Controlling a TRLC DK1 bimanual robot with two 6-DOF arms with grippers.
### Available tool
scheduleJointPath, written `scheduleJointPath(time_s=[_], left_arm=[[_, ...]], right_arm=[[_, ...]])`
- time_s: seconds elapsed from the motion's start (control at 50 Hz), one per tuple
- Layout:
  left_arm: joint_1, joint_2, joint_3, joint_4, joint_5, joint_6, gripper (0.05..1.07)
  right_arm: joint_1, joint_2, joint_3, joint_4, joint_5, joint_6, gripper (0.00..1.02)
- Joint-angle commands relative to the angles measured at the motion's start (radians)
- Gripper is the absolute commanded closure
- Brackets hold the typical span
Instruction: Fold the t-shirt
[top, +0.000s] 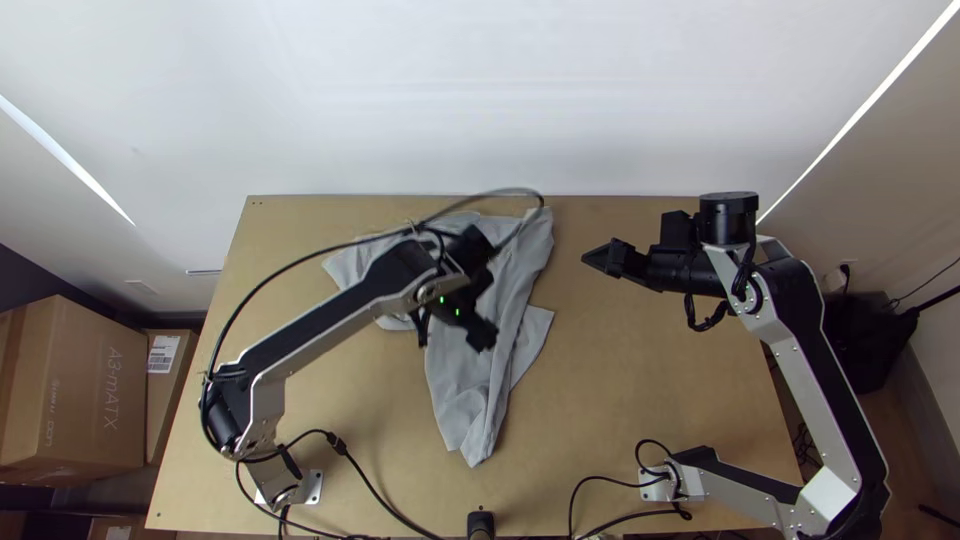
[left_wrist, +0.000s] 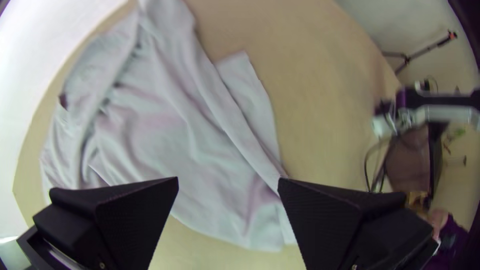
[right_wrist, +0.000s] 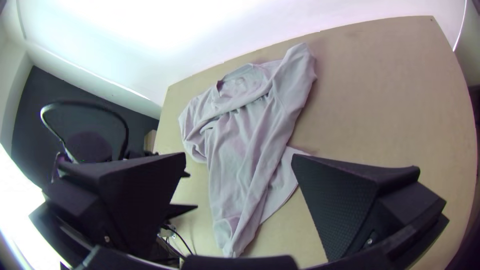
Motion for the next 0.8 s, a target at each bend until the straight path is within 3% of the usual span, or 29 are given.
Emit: scheduleJointPath(time_s=[0.0,0.16,0.38,0.48,0.54,0.78], left_arm=[[-0.06,-0.054,-0.111,-0.037,0.035,0.037,0.11],[-0.113,-0.043,-0.197,-0.07,0.062,0.025,0.11],[-0.218,-0.015,-0.277,-0.085,0.065,-0.11,0.11],[-0.25,0.006,-0.292,-0.088,0.107,-0.195,0.18],[-0.264,0.014,-0.303,-0.09,0.157,-0.215,0.2],[-0.317,0.072,-0.307,-0.068,0.161,-0.308,0.2]], right_arm=[[-0.032,-0.032,-0.035,-0.004,-0.028,0.047,0.05],[-0.079,-0.075,-0.075,-0.01,-0.056,0.056,0.05],[-0.104,-0.126,-0.121,-0.027,-0.06,0.056,0.05],[-0.104,-0.136,-0.14,-0.032,-0.06,0.058,0.05],[-0.104,-0.139,-0.147,-0.036,-0.06,0.065,0.05],[-0.105,-0.147,-0.17,-0.038,-0.06,0.079,0.05]])
